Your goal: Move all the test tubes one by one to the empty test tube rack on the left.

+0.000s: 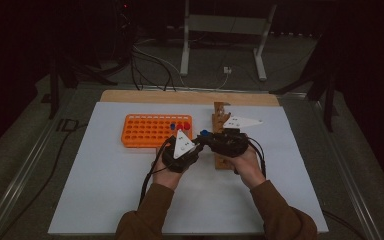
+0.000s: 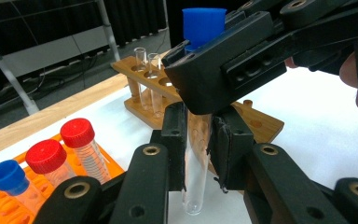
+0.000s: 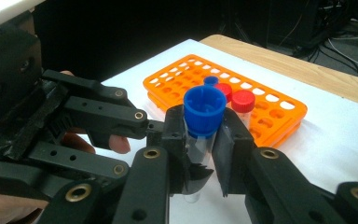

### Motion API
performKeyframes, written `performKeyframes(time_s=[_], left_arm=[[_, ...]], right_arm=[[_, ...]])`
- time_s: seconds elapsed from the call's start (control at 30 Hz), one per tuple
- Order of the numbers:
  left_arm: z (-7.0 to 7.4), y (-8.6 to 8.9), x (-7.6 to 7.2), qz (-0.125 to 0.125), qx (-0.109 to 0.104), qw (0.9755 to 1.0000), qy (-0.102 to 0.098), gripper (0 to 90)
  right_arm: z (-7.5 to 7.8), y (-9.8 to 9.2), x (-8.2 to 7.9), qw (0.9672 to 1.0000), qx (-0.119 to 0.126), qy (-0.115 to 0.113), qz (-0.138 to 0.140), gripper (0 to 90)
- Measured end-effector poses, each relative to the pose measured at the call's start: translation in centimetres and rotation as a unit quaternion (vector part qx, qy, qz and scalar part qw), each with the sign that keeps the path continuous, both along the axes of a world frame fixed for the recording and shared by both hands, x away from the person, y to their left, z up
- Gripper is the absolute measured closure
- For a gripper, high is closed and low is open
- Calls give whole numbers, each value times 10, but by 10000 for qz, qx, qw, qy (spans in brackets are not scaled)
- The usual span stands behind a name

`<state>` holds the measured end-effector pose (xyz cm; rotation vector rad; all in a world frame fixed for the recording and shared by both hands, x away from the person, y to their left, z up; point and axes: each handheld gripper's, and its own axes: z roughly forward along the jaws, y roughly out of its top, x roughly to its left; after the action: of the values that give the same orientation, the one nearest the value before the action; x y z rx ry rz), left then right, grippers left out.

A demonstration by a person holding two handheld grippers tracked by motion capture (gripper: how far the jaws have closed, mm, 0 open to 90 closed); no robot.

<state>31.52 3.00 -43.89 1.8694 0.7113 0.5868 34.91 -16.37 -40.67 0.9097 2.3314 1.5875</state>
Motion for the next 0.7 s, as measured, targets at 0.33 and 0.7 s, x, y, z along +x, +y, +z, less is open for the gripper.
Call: performKeyframes(time_s=[0.33,0.7], left_arm=[[-1,10,9,200,-111,9997,92,772],[1,29,17,376,-395,9983,189,771]], right_arm=[[3,-5,-3,9997,-78,-169,-178,190],[-2,-14,-8,9969,-430,-407,-524,0]])
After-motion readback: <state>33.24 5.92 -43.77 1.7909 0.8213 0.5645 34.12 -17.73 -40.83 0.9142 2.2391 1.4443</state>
